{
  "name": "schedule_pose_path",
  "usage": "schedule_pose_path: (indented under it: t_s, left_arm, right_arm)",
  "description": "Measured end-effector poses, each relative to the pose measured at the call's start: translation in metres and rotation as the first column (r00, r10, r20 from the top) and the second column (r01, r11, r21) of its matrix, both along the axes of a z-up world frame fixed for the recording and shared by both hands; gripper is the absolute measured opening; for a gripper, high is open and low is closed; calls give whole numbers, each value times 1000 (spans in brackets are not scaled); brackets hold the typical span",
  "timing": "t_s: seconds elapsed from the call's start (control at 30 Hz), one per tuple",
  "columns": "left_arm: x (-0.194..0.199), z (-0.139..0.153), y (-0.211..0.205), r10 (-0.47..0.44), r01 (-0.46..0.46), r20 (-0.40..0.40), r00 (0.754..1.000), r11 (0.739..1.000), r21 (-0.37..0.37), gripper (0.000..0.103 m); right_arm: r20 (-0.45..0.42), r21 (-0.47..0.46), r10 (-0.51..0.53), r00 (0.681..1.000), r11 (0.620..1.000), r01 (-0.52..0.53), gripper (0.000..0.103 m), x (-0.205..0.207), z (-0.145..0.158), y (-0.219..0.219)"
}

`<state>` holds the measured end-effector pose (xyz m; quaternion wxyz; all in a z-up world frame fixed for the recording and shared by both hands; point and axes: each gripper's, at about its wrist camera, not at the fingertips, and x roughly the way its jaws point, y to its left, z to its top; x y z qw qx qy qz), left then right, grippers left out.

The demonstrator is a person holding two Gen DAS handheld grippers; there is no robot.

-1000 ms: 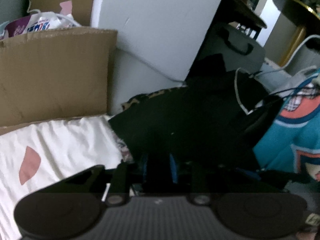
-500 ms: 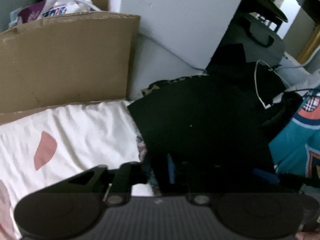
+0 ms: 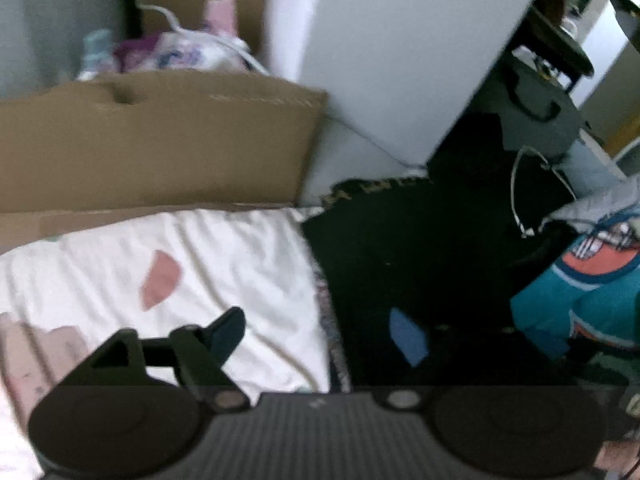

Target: Fold clothes

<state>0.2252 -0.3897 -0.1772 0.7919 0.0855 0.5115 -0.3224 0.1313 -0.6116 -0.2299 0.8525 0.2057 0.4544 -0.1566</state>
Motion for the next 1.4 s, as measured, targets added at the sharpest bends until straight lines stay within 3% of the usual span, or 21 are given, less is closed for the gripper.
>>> schedule_pose_path:
  t_s: [0.4, 0.5, 0.73, 1.03, 1.2, 1.4]
  left_arm:
    - [22, 134, 130, 189, -194, 93, 978, 980, 52, 94]
    - [21, 167, 162, 244, -252, 122, 962, 966, 56, 95]
    - [9, 226, 241, 386, -388, 107, 916, 922, -3, 96]
    - [-22, 270, 332, 512, -512, 122, 850, 858, -27, 98]
    - [-42, 283, 370, 552, -552, 127, 824, 833, -32, 99]
    - [-72, 296, 402, 540, -543, 145, 829, 839, -16, 99]
  right_arm:
    - [64, 35, 58, 996, 998, -61, 95, 35, 139, 32]
    - [76, 20, 98, 992, 995, -99, 95, 43, 175, 52]
    - [127, 28, 160, 979, 986, -165, 95, 53, 263, 103]
    - [217, -10, 249, 944, 967, -253, 96, 44, 368, 180]
    - [233, -38, 298, 926, 954, -298, 97, 31, 394, 221]
    - [239, -31, 344, 908, 937, -347, 97, 6, 401, 263]
